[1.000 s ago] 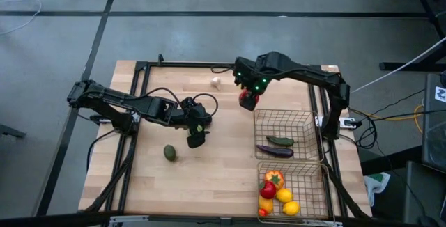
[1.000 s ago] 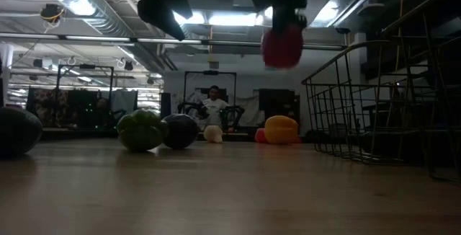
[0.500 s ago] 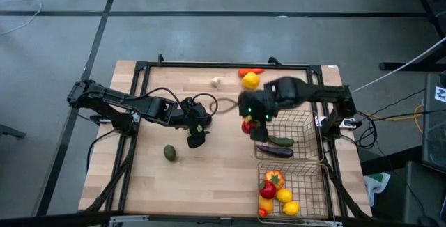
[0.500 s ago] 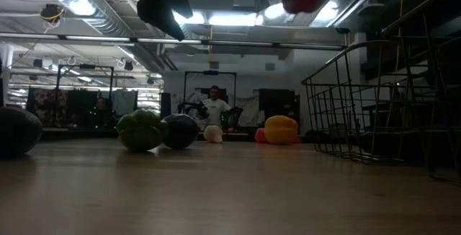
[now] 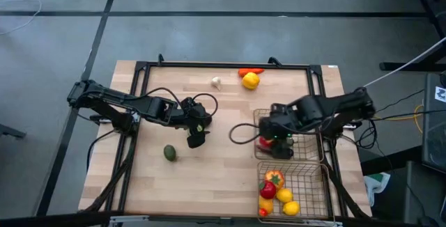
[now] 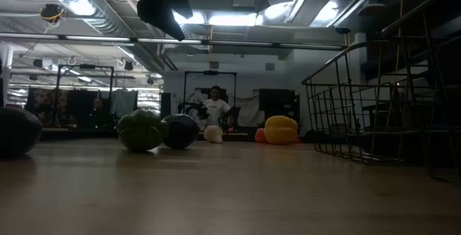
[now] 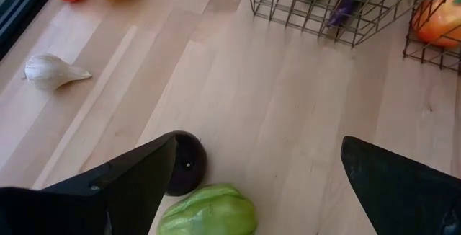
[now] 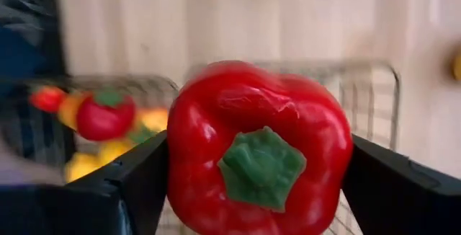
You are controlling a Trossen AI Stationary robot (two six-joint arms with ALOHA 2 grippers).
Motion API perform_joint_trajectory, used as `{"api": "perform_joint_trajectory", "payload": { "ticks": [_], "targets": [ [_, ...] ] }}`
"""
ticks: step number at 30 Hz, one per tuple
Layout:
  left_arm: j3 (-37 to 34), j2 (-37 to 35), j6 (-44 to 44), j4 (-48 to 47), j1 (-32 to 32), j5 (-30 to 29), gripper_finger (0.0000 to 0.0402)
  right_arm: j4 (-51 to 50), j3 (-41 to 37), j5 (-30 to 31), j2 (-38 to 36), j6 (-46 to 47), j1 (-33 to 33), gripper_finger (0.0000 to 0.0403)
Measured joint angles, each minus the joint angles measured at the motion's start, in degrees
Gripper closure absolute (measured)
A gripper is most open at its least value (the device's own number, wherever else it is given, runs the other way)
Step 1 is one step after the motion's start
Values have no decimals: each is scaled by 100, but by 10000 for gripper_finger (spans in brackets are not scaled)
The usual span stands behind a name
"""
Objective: Sort produce into baskets
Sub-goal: Put the bottom red bell pepper into the top wire basket
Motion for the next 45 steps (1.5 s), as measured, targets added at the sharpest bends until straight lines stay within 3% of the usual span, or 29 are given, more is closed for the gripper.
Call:
{"api": "perform_joint_trajectory", "payload": {
  "ticks": [9, 14, 20, 29, 45],
  "targets": [
    [0, 0, 0, 28, 1, 0, 11, 14, -2473, 414, -1117, 712, -134, 68],
    [0, 0, 0, 50, 12, 0, 11, 279, -3538, 417, -1242, 717, -499, 68],
    [0, 0, 2, 49, 12, 0, 11, 1288, -4525, 144, -1236, 241, -984, 68],
    [0, 0, 133, 50, 12, -3, 11, 1573, -4868, 258, -1236, 108, -1390, 68],
    [0, 0, 122, 50, 12, -3, 11, 2601, -4868, 249, -1231, 118, -1375, 68]
  ]
}}
